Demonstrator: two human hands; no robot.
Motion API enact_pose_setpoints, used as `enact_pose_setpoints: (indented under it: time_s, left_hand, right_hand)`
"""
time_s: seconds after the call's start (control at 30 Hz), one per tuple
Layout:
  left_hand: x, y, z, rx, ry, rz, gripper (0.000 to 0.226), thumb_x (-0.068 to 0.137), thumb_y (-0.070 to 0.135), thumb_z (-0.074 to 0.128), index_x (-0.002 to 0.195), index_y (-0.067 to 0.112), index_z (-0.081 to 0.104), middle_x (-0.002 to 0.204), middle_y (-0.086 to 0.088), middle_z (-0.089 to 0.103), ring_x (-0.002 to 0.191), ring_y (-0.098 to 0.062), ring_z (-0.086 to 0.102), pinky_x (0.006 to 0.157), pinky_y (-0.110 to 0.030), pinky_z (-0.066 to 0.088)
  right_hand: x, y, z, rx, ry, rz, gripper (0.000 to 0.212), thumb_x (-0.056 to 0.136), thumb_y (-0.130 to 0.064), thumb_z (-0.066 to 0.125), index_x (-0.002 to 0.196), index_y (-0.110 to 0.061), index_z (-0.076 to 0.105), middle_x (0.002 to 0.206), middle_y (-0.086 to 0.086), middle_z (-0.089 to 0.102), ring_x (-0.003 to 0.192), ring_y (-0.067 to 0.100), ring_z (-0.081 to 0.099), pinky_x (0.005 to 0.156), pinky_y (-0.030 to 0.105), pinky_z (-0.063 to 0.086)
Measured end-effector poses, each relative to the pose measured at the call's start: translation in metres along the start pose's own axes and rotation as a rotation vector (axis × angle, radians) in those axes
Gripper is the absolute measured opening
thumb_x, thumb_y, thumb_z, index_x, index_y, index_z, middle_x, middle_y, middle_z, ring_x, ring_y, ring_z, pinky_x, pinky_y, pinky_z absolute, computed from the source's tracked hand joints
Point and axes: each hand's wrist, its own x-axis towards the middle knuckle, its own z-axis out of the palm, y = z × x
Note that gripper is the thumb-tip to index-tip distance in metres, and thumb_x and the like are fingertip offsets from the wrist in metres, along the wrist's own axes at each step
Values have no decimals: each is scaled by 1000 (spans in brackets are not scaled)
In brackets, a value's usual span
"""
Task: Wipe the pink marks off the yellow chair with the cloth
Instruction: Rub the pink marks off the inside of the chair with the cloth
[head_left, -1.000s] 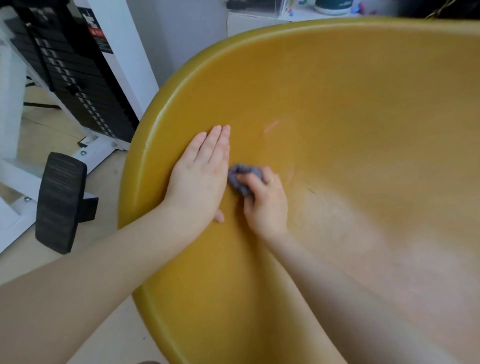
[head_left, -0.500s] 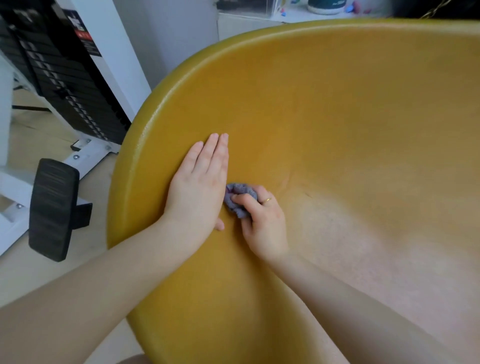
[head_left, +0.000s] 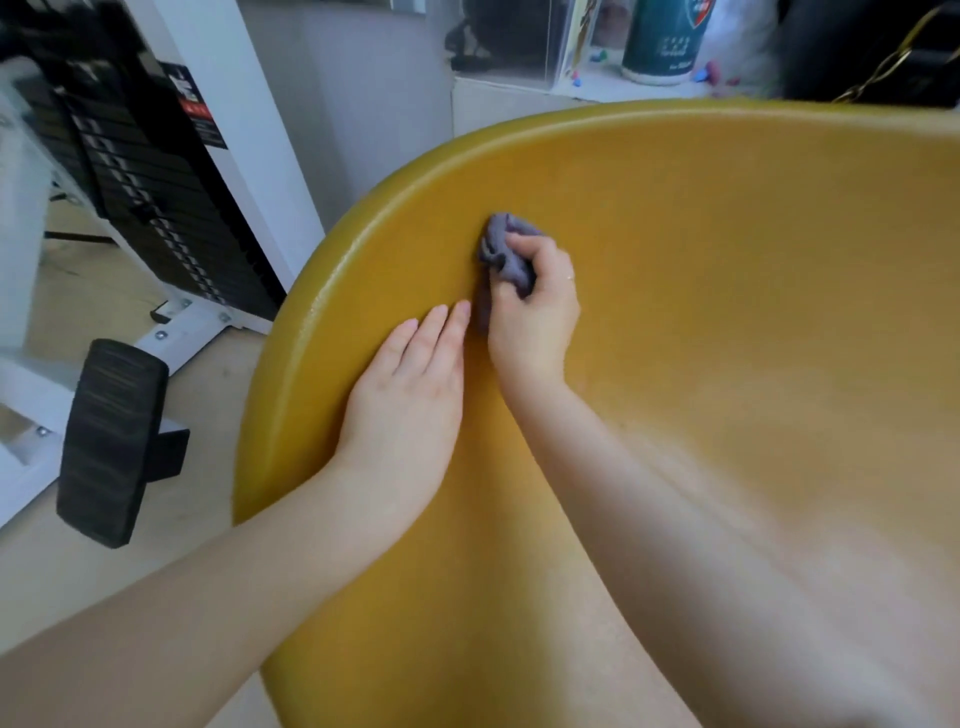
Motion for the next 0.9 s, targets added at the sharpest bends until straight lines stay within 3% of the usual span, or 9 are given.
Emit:
enact_pose_setpoints:
  time_s: [0.07, 0.17, 0.23, 0.33, 0.4, 0.5, 0.63, 0.77, 0.9]
  left_hand:
    - [-8, -11, -10, 20, 149, -32, 65, 87, 28, 47, 141, -4, 32, 151, -17, 30, 141, -30, 24, 116, -38, 14]
    - [-10, -30, -14, 0, 358, -18, 56, 77, 20, 34, 119, -6, 59, 124, -22, 59, 127, -36, 47, 110, -41, 23]
    - [0, -47, -14, -20, 420, -44, 48, 75, 20, 49, 117, -2, 60, 121, -23, 59, 121, -39, 51, 107, -45, 29]
    - [16, -66, -29, -242, 230, -221, 78, 69, 31, 76, 137, 10, 43, 124, -19, 51, 111, -39, 52, 87, -46, 46]
    - [23, -71, -29, -413, 141, -290, 83, 80, 40, 68, 147, 23, 22, 127, -11, 42, 109, -30, 50, 81, -41, 46]
    - [24, -70, -25, -448, 236, -271, 80, 85, 40, 63, 148, 28, 16, 126, -8, 39, 109, -27, 49, 81, -37, 45]
    - [21, -68, -24, -452, 249, -280, 80, 82, 33, 67, 147, 25, 22, 126, -11, 41, 110, -32, 49, 84, -41, 45]
    - [22, -66, -23, -409, 235, -289, 83, 77, 29, 72, 146, 20, 26, 122, -15, 44, 106, -37, 50, 80, -46, 45]
    - [21, -64, -18, -262, 260, -281, 84, 75, 33, 74, 144, 11, 32, 115, -22, 50, 93, -38, 54, 69, -43, 47]
  right_hand:
    - [-30, -7, 0, 37, -179, -99, 29, 69, 6, 52, 94, -2, 65, 101, 11, 62, 93, 9, 53, 83, 6, 37]
    - [-43, -11, -1, 31, -255, -189, 24, 73, -1, 50, 92, -1, 65, 97, 14, 62, 93, 9, 52, 81, 7, 37]
    - [-26, -12, 2, 19, -226, -220, 25, 74, -4, 47, 91, 0, 64, 96, 15, 62, 92, 11, 52, 81, 7, 37]
    - [18, -10, 7, 12, -13, -152, 22, 71, 6, 49, 88, 1, 63, 97, 17, 61, 91, 12, 52, 81, 3, 34]
    - [47, -5, 3, 1, 116, -105, 20, 72, 6, 50, 88, 1, 62, 96, 13, 60, 88, 11, 52, 79, 1, 33]
    - [62, -7, 0, 9, 200, -2, 19, 74, 2, 49, 89, -1, 61, 99, 11, 58, 86, 10, 51, 76, 3, 34]
    - [2, -25, 14, -4, -19, -233, 22, 70, 3, 48, 88, 1, 61, 95, 19, 60, 91, 23, 54, 79, 22, 39]
    - [-28, -28, 6, 12, -260, -362, 32, 69, -7, 42, 93, 2, 62, 97, 19, 59, 92, 20, 52, 80, 16, 39]
    - [44, -5, -3, -200, 82, -234, 28, 66, 0, 46, 88, -1, 64, 97, 21, 60, 86, 37, 55, 75, 31, 36]
